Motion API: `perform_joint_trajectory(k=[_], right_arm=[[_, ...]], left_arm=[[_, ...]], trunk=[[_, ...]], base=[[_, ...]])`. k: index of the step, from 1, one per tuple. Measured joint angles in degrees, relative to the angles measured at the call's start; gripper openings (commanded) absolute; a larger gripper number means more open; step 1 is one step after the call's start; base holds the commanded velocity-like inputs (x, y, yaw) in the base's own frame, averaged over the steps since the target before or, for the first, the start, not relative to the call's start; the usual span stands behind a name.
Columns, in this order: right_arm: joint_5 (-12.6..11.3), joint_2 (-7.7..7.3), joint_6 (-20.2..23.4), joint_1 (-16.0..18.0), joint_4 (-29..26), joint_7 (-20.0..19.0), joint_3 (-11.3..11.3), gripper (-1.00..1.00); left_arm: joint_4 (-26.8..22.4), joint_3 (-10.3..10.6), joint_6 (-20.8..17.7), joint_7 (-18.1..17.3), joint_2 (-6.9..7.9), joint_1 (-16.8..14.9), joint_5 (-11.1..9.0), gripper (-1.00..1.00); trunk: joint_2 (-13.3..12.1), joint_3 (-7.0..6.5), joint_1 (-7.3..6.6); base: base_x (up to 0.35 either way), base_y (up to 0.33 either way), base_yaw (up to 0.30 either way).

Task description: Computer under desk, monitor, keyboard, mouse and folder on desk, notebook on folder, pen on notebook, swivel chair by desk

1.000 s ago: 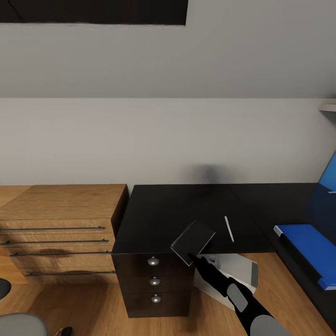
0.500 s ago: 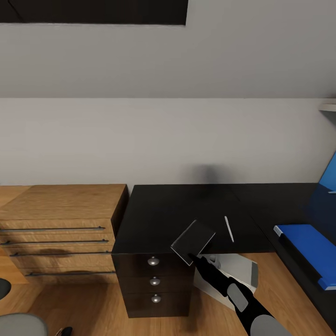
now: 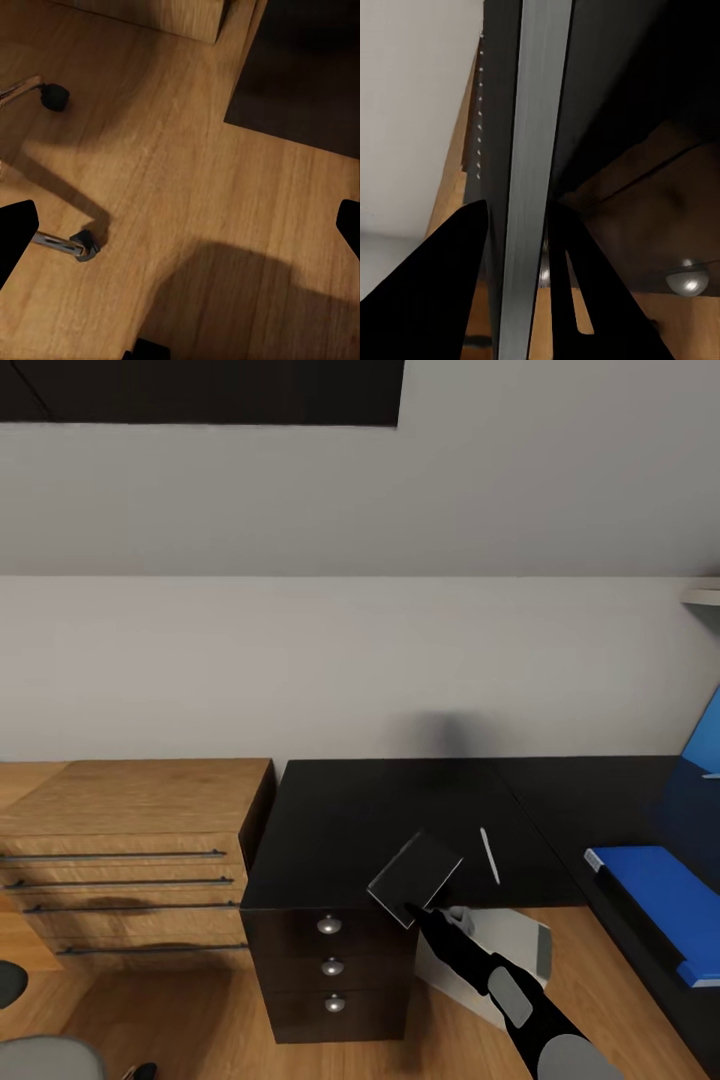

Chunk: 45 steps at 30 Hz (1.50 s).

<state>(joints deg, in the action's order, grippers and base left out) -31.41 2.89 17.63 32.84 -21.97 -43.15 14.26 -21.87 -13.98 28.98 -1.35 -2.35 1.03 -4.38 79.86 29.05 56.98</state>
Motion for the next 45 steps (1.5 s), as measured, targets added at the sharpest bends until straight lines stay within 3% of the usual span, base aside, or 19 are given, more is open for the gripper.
perform_joint_trajectory(k=[10, 14, 22, 26, 35, 45], right_arm=[[-0.02, -0.14, 1.23, 0.0, -2.61, 0.09, 0.05, -1.0], [-0.12, -0.27, 5.71, 0.0, -3.71, 0.07, 0.13, -1.0], [-0.2, -0.78, 16.42, 0.0, -11.09, 0.2, 0.23, -1.0], [-0.03, -2.58, 20.23, 0.0, -13.14, 0.23, 0.33, -1.0], [-0.54, -8.17, 25.8, 0.02, -18.27, 0.27, 0.36, -1.0], [-0.63, -10.54, 27.56, 0.0, -20.84, 0.09, 0.49, -1.0]], left_arm=[[0.0, 0.0, 0.0, 0.0, 0.0, 0.0, 0.0, 1.0], [0.0, -0.04, 0.0, 0.0, 0.03, 0.0, -0.05, 1.0], [0.03, -0.09, -0.11, 0.05, 0.08, 0.0, -0.15, 1.0], [0.06, -0.1, -0.29, 0.05, 0.09, 0.01, -0.16, 1.0], [0.0, -0.12, -0.36, 0.36, -0.16, 0.01, -0.14, 1.0], [-0.01, -0.18, -0.28, 0.47, -0.29, 0.01, -0.16, 1.0]], trunk=[[-4.01, -1.8, -2.2], [-5.62, -2.52, -3.08], [-8.83, -3.95, -4.83], [-10.43, -4.67, -5.71], [-14.04, -6.29, -7.69], [-18.06, -8.09, -9.89]], base=[[0.0, 0.0, 0.0], [0.0, 0.0, 0.0], [0.0, 0.0, 0.0], [0.0, 0.0, 0.0], [0.0, 0.0, 0.0], [0.0, 0.0, 0.0]])
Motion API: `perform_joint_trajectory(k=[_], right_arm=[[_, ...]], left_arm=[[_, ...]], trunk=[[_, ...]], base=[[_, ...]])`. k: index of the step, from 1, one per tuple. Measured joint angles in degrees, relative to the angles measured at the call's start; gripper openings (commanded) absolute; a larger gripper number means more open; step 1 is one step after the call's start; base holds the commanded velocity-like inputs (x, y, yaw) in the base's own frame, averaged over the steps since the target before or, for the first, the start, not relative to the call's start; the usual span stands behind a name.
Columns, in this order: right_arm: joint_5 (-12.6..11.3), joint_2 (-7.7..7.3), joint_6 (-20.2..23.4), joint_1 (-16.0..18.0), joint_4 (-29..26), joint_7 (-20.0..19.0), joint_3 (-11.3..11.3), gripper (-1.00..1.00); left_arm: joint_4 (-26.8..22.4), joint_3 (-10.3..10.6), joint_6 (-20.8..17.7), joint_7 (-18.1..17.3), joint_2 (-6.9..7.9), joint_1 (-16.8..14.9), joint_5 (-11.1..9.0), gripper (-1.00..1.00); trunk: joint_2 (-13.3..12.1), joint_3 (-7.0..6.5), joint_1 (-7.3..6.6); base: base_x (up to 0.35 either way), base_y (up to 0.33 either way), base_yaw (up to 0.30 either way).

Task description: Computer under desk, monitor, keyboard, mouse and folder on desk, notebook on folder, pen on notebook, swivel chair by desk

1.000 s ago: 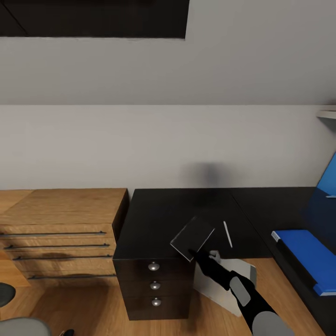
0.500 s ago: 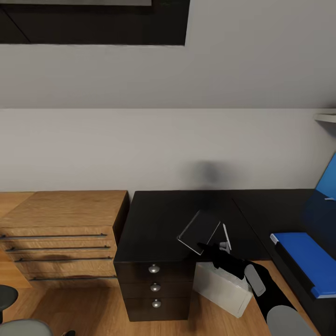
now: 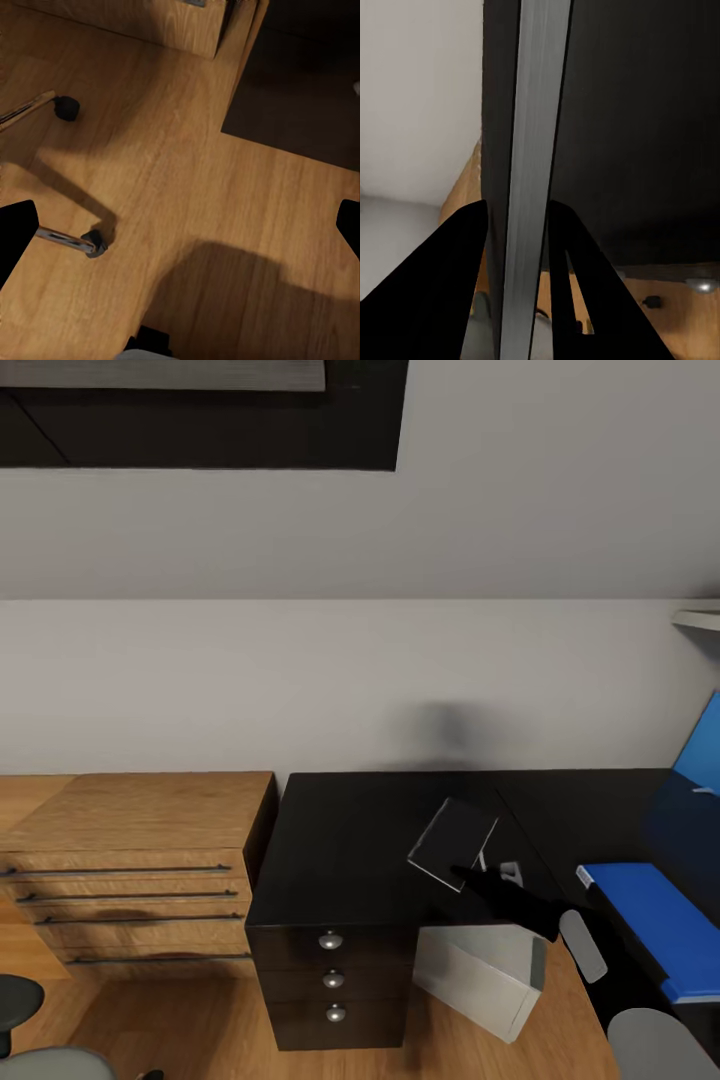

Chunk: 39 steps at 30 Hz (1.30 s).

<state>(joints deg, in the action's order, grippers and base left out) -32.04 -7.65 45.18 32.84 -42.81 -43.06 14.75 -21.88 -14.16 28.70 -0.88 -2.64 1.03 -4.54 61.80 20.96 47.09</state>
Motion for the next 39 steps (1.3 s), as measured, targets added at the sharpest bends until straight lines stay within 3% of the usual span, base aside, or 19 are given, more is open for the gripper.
perform_joint_trajectory(k=[10, 16, 39], right_arm=[[-1.64, -0.93, 2.5, -0.06, -0.09, -1.0, 0.15, -1.0], [-1.99, -1.85, 2.75, -0.09, -0.02, -5.27, 0.18, -1.0], [-2.05, -3.13, 2.48, -0.27, 0.08, -6.23, 0.3, -1.0]], left_arm=[[0.08, -0.03, -0.13, 0.08, 0.02, 0.0, 0.0, 1.0], [0.09, -0.13, -0.09, 0.09, 0.09, 0.0, 0.0, 1.0], [0.09, -0.31, 0.19, 0.0, 0.29, 0.0, -0.02, 1.0]], trunk=[[-4.01, -1.8, -2.2], [-6.42, -2.88, -3.52], [-6.44, -2.88, -3.52]], base=[[0.0, 0.0, 0.0], [0.0, 0.0, 0.0], [0.0, 0.0, 0.0]])
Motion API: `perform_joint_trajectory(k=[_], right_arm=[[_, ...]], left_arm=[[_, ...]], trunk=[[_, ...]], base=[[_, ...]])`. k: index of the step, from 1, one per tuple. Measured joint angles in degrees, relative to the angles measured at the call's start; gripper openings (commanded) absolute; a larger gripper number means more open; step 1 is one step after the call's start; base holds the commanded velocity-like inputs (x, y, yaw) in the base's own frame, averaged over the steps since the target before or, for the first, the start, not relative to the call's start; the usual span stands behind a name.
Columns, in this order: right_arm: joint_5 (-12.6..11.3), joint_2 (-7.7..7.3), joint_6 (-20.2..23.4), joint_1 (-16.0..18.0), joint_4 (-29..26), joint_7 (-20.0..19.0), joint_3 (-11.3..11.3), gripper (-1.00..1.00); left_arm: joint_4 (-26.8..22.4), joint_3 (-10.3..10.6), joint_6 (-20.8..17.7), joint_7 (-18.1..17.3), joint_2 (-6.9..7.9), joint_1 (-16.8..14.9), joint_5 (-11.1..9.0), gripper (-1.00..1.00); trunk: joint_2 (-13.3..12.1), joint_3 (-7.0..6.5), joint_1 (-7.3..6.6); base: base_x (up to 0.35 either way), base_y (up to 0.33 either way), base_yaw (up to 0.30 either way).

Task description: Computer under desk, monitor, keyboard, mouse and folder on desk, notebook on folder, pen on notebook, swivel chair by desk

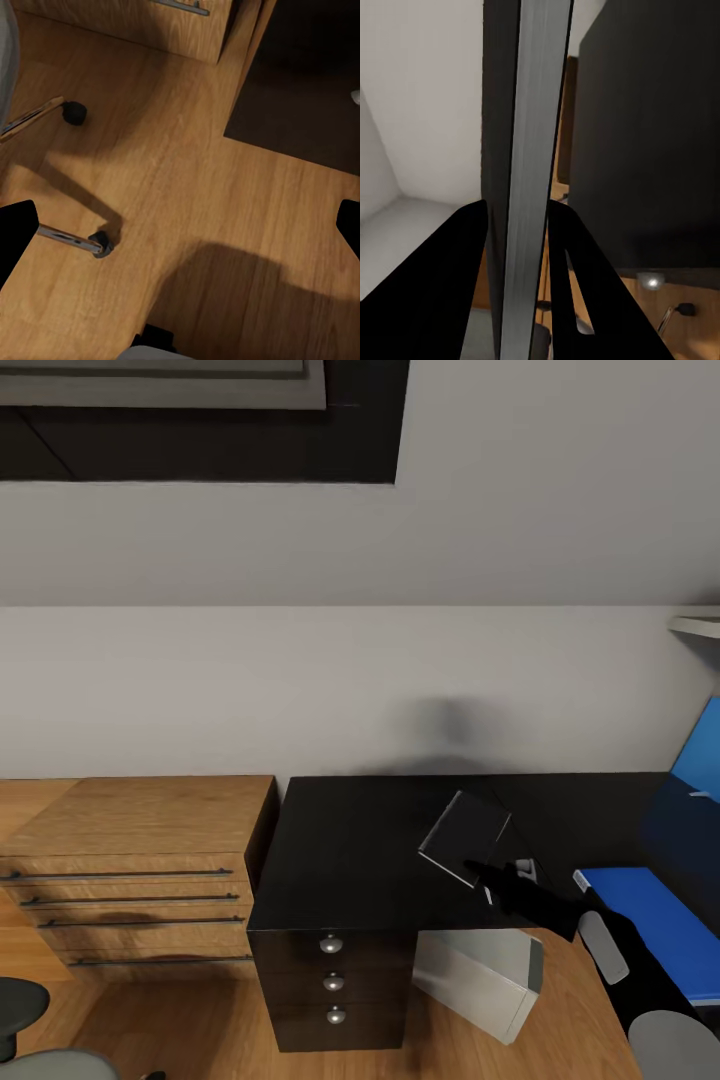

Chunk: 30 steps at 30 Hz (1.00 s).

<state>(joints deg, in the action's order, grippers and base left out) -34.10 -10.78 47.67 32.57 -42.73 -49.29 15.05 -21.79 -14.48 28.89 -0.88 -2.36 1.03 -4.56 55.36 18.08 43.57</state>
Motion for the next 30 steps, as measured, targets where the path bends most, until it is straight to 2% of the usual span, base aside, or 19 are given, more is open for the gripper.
perform_joint_trajectory(k=[8, 18, 30], right_arm=[[-1.78, -0.08, 0.53, -0.01, -0.01, 0.04, 0.12, -1.0], [-2.8, -0.13, 1.13, -0.02, -0.02, 0.15, 0.21, -1.0], [-2.73, -0.18, 0.83, -0.02, 0.67, 0.8, 2.81, -1.0]], left_arm=[[0.01, 0.01, 0.0, 0.01, 0.0, -0.01, 0.01, 1.0], [0.02, 0.0, 0.0, 0.01, -0.01, -0.01, 0.02, 1.0], [0.04, -0.07, 0.0, 0.01, 0.0, -0.01, -0.02, 1.0]], trunk=[[0.0, 0.0, 0.0], [0.0, 0.0, 0.0], [0.0, 0.0, 0.0]], base=[[0.0, 0.0, -0.043], [0.0, 0.0, -0.213], [0.0, 0.0, -0.252]])
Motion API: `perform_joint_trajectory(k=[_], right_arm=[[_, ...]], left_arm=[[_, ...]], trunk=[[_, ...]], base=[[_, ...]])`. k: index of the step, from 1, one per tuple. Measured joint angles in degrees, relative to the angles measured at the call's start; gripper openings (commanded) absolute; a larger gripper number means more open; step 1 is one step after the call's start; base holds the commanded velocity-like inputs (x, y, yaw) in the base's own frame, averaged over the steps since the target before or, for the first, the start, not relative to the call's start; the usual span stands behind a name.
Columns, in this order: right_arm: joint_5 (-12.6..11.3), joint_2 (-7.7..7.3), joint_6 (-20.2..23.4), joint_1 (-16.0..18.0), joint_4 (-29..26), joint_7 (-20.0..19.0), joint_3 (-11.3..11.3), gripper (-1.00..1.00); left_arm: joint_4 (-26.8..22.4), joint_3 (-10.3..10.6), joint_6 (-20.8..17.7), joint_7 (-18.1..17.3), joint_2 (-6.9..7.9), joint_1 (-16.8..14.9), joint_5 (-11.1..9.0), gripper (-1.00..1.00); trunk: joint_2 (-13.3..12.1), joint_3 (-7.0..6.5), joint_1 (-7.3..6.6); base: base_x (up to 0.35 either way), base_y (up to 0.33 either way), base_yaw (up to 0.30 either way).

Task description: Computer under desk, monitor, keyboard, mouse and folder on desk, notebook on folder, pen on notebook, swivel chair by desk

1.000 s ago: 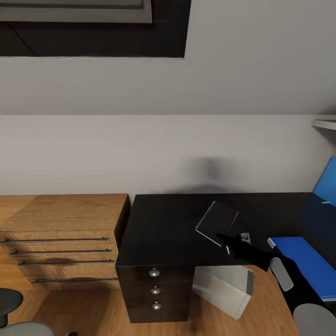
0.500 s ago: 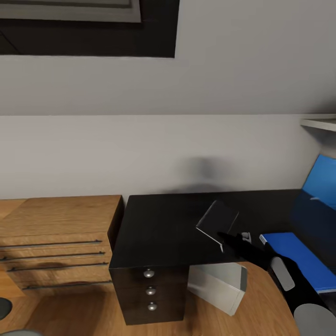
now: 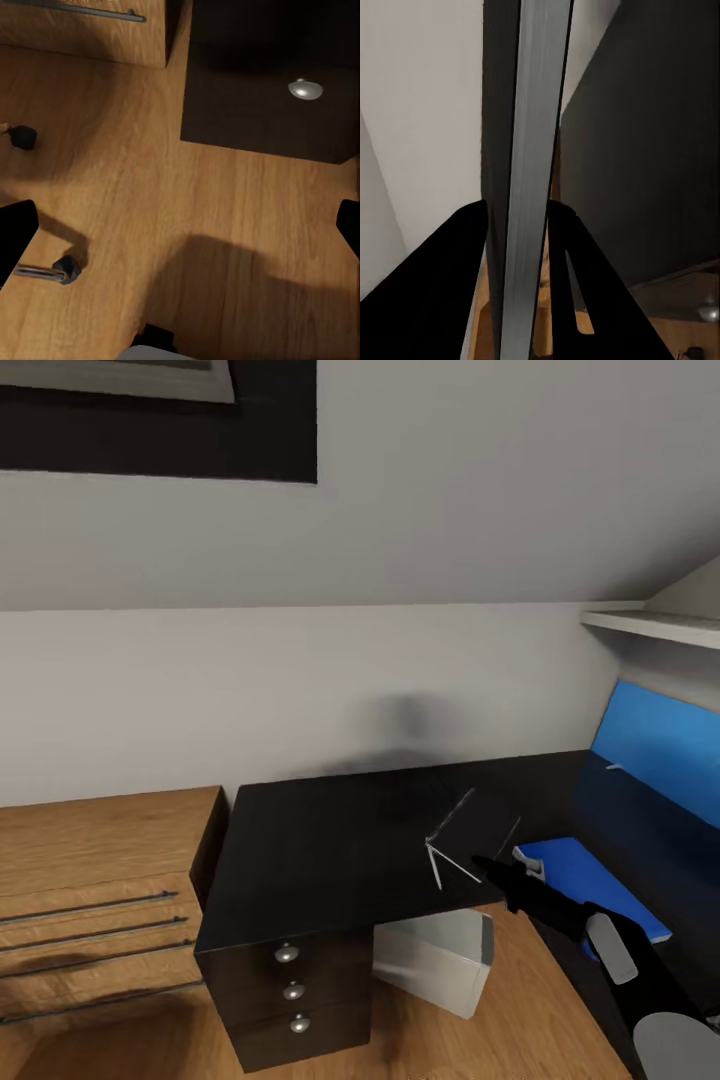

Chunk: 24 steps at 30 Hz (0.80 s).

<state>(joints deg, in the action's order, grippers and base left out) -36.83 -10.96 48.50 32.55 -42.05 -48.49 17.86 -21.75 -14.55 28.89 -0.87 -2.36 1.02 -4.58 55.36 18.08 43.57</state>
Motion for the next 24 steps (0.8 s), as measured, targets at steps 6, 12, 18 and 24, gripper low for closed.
perform_joint_trajectory(k=[6, 12, 18, 24], right_arm=[[0.02, -0.49, -0.06, 0.0, 0.15, 0.11, 1.2, -1.0], [0.08, -0.62, -0.11, 0.0, 0.18, 0.13, 1.75, -1.0], [0.07, -0.71, -0.09, 0.0, 0.19, 0.17, 1.89, -1.0], [-0.09, -0.93, -0.05, 0.01, 0.19, 0.15, 2.1, -1.0]], left_arm=[[0.02, 0.0, 0.0, 0.0, 0.0, 0.0, -0.03, 1.0], [0.06, -0.01, 0.0, 0.0, 0.0, 0.0, -0.04, 1.0], [0.06, -0.01, 0.0, 0.0, 0.0, 0.0, -0.05, 1.0], [0.06, -0.01, 0.0, 0.0, 0.0, 0.01, -0.05, 1.0]], trunk=[[0.0, 0.0, 0.0], [0.0, 0.0, 0.0], [0.0, 0.0, 0.0], [0.0, 0.0, 0.0]], base=[[0.0, 0.0, -0.255], [0.0, 0.0, -0.247], [0.0, 0.0, -0.205], [0.0, 0.0, -0.127]])
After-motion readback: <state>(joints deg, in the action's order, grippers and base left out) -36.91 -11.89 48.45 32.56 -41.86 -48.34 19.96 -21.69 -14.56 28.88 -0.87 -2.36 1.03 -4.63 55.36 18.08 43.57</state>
